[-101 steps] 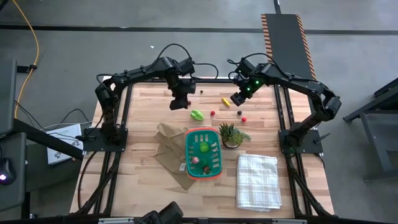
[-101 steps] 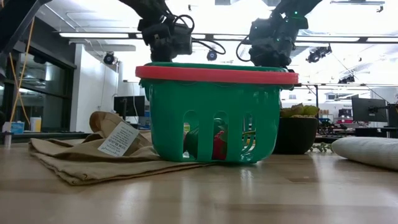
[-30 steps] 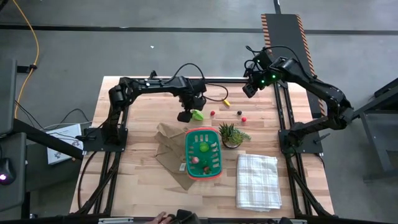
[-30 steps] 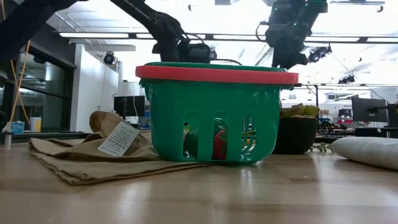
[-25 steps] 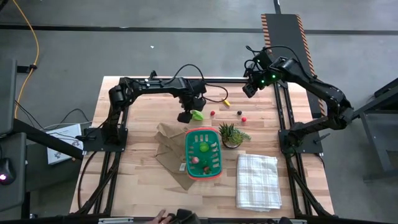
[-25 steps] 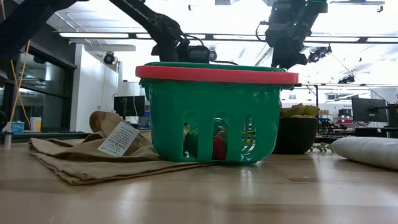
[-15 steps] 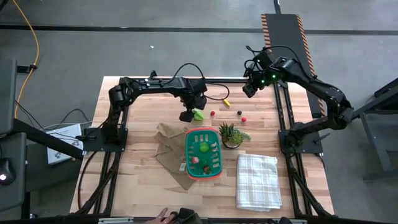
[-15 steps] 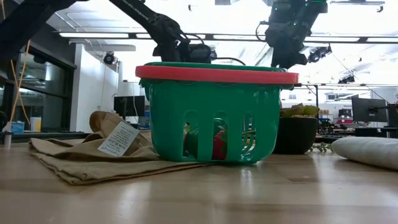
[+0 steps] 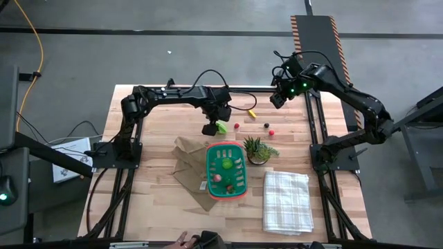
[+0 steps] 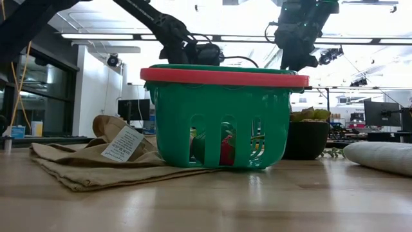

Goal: Pick and placing Produce into tupperware
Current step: Put the green starfruit into the green basket

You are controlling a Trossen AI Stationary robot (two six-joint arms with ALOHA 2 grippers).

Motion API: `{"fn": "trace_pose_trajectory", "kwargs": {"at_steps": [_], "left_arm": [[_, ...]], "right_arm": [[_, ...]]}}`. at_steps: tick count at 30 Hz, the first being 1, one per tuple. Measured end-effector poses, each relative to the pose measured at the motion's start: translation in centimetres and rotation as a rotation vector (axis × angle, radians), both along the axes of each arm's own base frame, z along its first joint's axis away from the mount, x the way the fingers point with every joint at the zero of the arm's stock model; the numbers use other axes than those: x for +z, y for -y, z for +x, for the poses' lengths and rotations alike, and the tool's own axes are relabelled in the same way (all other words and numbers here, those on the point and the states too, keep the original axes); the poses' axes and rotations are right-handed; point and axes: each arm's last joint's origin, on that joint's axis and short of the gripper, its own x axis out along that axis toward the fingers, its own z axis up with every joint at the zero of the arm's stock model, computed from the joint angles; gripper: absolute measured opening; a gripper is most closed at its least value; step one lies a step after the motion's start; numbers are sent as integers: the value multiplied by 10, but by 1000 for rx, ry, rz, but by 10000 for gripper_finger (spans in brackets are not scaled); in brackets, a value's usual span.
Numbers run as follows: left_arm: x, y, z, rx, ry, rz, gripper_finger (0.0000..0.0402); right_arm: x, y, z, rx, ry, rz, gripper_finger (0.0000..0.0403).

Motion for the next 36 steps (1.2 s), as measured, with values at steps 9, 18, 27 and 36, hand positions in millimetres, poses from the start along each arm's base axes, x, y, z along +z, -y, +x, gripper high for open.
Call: {"fn": "trace_pose_trajectory", "kwargs": {"at_steps": [9, 18, 27, 36], "left_arm": [[1, -1, 1, 40, 14, -12, 331], [-3, 0, 2, 13, 16, -29, 338], [-17, -1, 4, 14, -16, -52, 326], [-30, -3, 5, 22, -62, -47, 326]], "right_arm": [[0, 0, 0, 1, 2, 2, 167], [0, 0, 0, 1, 4, 0, 167], [1, 1, 1, 4, 15, -5, 167], [1, 1, 1, 5, 18, -5, 167]]}}
